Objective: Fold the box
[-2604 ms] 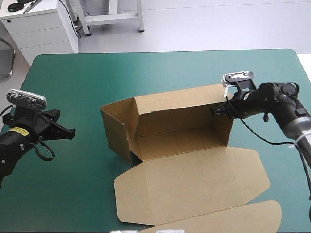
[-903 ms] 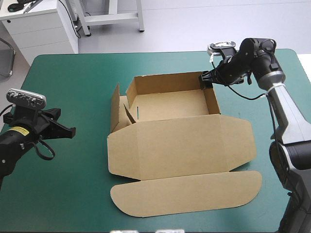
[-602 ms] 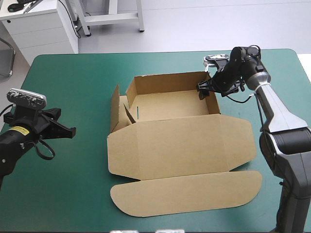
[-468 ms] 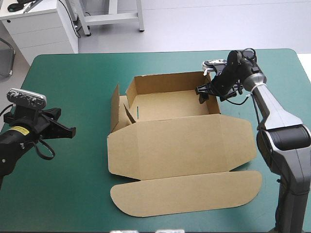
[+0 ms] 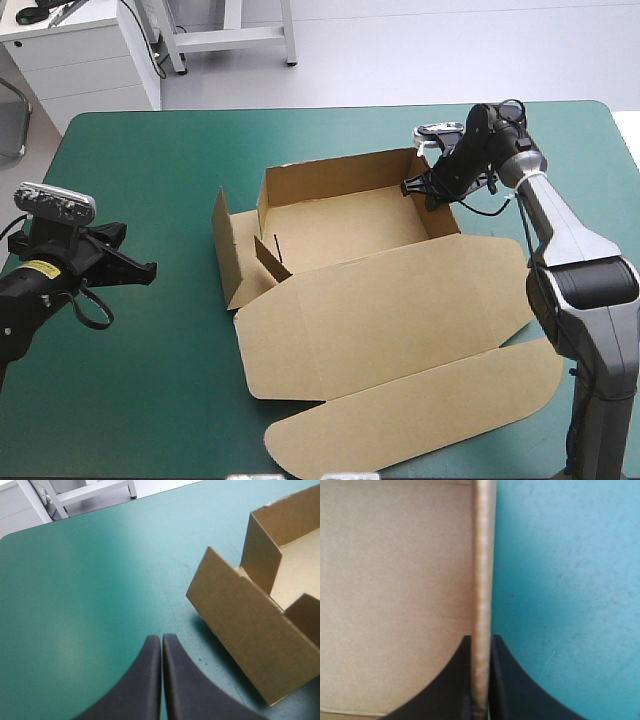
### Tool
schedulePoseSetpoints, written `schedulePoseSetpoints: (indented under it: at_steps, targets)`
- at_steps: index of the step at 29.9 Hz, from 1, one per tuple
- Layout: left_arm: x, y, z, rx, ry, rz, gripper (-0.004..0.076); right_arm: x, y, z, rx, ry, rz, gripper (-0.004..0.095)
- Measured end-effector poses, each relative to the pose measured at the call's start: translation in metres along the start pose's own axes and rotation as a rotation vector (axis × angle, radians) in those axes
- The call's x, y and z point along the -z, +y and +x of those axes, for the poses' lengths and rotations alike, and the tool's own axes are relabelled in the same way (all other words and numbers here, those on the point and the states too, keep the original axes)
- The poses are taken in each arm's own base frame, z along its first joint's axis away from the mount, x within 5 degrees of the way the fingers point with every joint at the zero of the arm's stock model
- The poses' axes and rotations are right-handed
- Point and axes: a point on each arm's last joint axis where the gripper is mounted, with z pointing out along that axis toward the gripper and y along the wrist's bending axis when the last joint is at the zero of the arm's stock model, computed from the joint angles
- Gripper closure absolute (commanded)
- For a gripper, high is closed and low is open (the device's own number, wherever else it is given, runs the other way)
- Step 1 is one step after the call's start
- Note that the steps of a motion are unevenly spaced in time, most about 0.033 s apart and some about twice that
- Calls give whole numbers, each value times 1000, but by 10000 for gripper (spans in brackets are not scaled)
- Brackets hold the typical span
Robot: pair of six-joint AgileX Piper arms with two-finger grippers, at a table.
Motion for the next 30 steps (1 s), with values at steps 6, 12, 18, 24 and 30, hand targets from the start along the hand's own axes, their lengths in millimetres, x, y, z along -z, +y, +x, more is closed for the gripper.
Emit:
schedulePoseSetpoints:
  at_steps: [6, 12, 18, 24, 30]
  targets:
    - [0, 0, 0, 0, 0, 0, 731, 26, 4, -13, 21, -98, 13, 928]
    - [0, 0, 0, -1, 0, -1, 731, 77, 12, -11, 55, -201, 56, 928]
    - [0, 2, 1, -28, 9, -24, 731, 136, 24, 2, 116, -317, 102, 928]
    - [-1, 5, 3, -54, 24, -52, 731, 190, 38, 22, 175, -430, 124, 928]
    - [-16, 5, 15, -48, 61, -51, 731, 236, 46, 43, 205, -540, 106, 928]
